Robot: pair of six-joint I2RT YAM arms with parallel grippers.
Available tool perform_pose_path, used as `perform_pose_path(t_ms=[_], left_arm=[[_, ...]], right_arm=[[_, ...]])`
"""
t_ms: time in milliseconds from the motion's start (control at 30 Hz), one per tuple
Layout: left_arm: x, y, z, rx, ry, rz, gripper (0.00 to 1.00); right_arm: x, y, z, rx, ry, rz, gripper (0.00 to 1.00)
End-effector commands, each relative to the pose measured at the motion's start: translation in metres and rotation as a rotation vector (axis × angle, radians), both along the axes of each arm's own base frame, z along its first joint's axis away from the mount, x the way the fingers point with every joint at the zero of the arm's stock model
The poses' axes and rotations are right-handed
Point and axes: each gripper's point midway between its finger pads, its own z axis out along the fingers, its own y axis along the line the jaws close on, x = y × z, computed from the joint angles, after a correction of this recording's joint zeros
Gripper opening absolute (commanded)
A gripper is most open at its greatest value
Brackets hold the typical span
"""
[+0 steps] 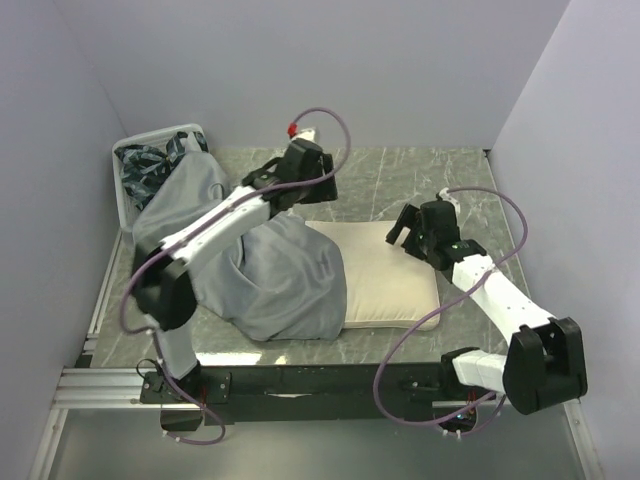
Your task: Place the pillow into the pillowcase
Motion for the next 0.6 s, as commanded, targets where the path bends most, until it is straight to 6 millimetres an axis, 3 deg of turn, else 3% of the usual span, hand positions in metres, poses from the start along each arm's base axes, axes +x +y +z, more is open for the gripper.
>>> perform_pose_path(t_ms=[0,67,100,200,333,433,467,533,567], left_arm=[[0.023,0.03,-0.067,0.349,0.076,0.045,0.7],[0.03,0.041,-0.078,0.452,0.094,0.072,0.69],[0.032,0.045,-0.099,0.513,0.126,0.081,0.68],[0.03,0.061,-0.123,0.601,0.151,0.105,0.67],[0.018,0.054,-0.148,0.582,0.215,0.042,0.63],[0.01,0.049,-0.165,0.576,0.268,0.008,0.46],[0.008,0.049,-0.168,0.573,0.276,0.004,0.32],[0.007,0.043,-0.16,0.535,0.266,-0.005,0.17],[0.011,0.038,-0.146,0.504,0.239,-0.005,0.06]], right_arm=[[0.004,-0.006,-0.015,0.026,-0.012,0.02,1.0],[0.0,-0.007,-0.028,0.025,0.019,0.026,1.0],[-0.001,-0.007,-0.031,0.023,0.024,0.028,1.0],[-0.009,-0.005,-0.044,0.034,0.04,0.045,1.0],[-0.014,-0.004,-0.055,0.041,0.054,0.059,1.0],[-0.015,0.003,-0.055,0.068,0.052,0.087,0.98],[-0.016,0.005,-0.055,0.079,0.051,0.098,0.96],[-0.017,0.011,-0.05,0.104,0.035,0.125,0.81],[-0.018,0.014,-0.048,0.112,0.029,0.138,0.7]])
